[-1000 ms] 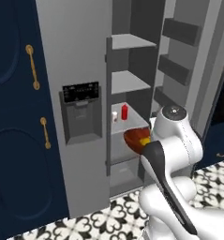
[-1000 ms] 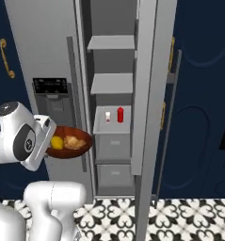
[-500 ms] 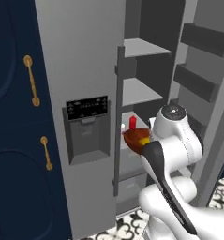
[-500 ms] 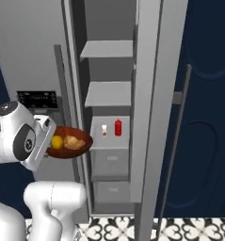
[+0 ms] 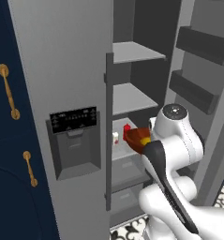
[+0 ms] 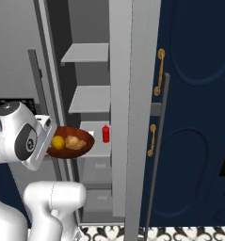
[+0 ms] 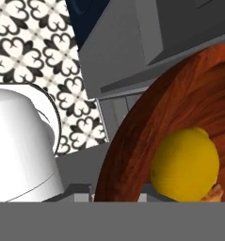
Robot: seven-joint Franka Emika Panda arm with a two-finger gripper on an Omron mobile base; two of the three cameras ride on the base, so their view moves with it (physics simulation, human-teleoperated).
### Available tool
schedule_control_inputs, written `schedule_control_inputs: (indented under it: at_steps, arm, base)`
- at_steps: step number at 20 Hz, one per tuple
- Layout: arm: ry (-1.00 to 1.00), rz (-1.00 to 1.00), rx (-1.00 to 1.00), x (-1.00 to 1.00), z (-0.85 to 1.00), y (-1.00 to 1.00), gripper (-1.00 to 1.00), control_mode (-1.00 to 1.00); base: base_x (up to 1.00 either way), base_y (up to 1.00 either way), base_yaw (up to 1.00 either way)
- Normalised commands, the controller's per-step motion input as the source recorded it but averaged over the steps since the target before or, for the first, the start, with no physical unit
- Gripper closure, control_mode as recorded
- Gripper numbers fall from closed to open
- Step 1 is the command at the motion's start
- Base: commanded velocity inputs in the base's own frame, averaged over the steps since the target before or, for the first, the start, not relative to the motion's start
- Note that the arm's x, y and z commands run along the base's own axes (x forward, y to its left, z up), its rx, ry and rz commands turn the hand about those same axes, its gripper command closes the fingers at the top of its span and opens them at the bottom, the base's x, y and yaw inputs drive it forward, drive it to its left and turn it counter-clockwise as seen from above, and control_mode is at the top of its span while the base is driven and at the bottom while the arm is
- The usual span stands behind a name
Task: Pick the chicken drumstick and lemon from their plates and place them in the bowl. Then put the bowl in the fridge.
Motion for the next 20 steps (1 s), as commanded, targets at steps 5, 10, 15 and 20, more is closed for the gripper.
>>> schedule_control_inputs:
  at_steps: [5,10,15,20]
  arm:
    - [0.0,0.0,0.0,0.0,0.0,0.0,1.0,1.0]
    - [0.0,0.0,0.0,0.0,0.0,0.0,1.0,1.0]
    - [0.0,0.0,0.0,0.0,0.0,0.0,1.0,1.0]
    - [-0.06,0.02,0.0,0.0,0.02,0.0,1.0,-1.0]
  base:
    - [0.1,-0.01,0.0]
    - [0.0,0.0,0.0]
    - [0.0,0.0,0.0]
    - [0.0,0.0,0.01]
